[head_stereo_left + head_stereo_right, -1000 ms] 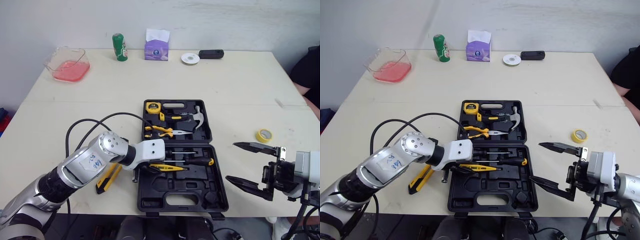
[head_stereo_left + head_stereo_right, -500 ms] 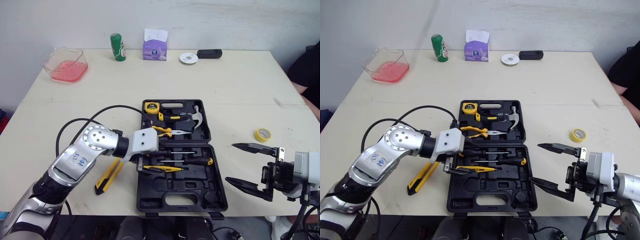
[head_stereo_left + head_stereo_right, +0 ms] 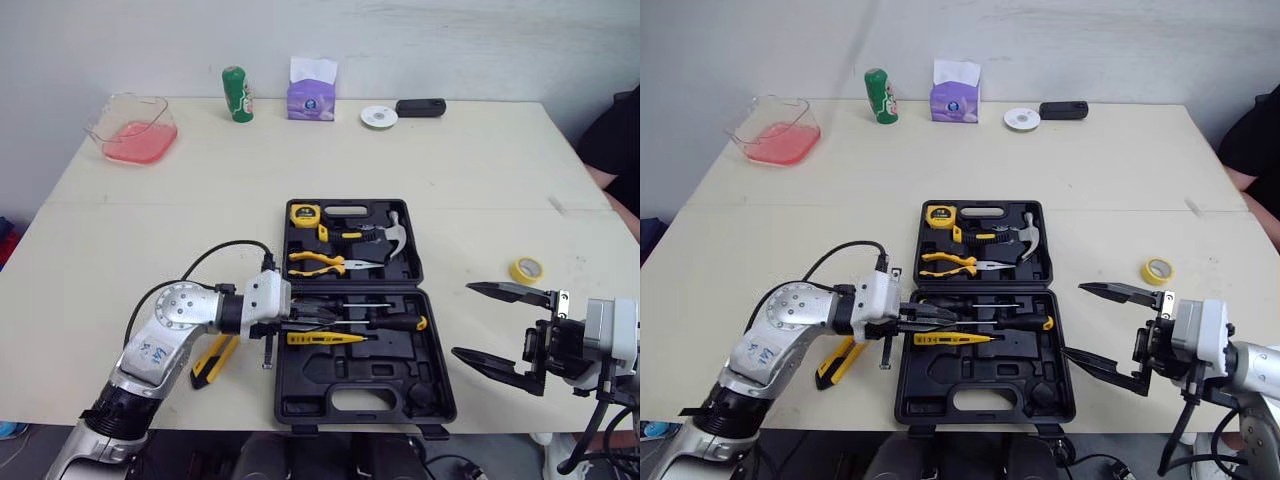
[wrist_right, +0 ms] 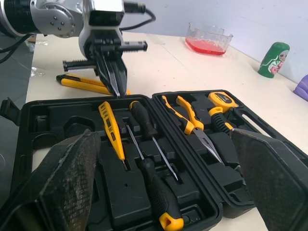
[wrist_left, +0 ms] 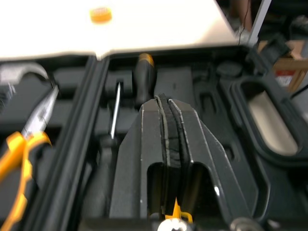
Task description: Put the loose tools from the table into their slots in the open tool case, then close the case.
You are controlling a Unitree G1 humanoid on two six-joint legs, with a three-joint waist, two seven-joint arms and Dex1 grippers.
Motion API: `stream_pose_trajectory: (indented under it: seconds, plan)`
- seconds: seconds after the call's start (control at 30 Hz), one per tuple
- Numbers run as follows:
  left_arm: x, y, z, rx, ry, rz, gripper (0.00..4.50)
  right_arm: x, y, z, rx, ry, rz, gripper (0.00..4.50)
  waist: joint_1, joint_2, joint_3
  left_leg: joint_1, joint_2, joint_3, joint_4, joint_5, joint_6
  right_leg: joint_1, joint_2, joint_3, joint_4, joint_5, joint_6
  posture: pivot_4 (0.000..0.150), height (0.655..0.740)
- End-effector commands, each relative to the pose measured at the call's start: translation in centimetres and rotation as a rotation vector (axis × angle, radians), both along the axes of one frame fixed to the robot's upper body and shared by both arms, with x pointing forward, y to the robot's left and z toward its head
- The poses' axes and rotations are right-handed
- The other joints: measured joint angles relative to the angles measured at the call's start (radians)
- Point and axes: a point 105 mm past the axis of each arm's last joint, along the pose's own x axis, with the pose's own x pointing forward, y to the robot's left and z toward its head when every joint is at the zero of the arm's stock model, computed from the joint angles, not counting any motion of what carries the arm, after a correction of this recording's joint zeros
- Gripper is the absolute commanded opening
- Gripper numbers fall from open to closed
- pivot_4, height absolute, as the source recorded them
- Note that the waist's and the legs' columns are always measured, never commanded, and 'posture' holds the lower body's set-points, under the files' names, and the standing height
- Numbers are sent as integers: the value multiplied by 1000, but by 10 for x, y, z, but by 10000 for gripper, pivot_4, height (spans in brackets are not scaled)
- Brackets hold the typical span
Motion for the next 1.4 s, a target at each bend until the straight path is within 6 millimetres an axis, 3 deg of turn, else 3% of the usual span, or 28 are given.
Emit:
stream_pose_trajectory:
  seconds: [0.03,0.63,1.03,1.27,1.33,1.4]
  plan:
    - [-4,-3,-7,35,0,-17,856,-2,0,4,1,-30,-2,45000,0,0,0,0,0,0,0,0,0,0,0,0,0,0,0,1500,7400]
    - [0,7,-45,155,102,25,856,1,3,7,-4,-27,-8,45000,0,0,0,0,0,0,0,-2,3,0,-1,0,0,0,0,1500,7400]
    - [0,11,-71,361,205,80,856,4,7,9,5,-17,-9,45000,0,4,-3,2,0,0,0,-3,5,1,-1,0,0,0,0,1500,7400]
    - [-3,7,-58,272,127,31,856,6,5,9,3,-28,-23,45000,0,8,-6,2,1,0,0,-4,5,2,-2,0,0,0,0,1500,7400]
    - [3,6,-43,192,69,48,856,7,2,11,1,-42,-45,45000,-2,8,-6,2,1,0,0,-4,4,1,-2,0,-1,0,0,1500,7400]
    - [14,7,-3,-6,-35,88,856,7,-13,15,-26,-53,-100,45000,0,8,-6,1,1,0,0,-4,4,1,-3,0,-1,0,0,1500,7400]
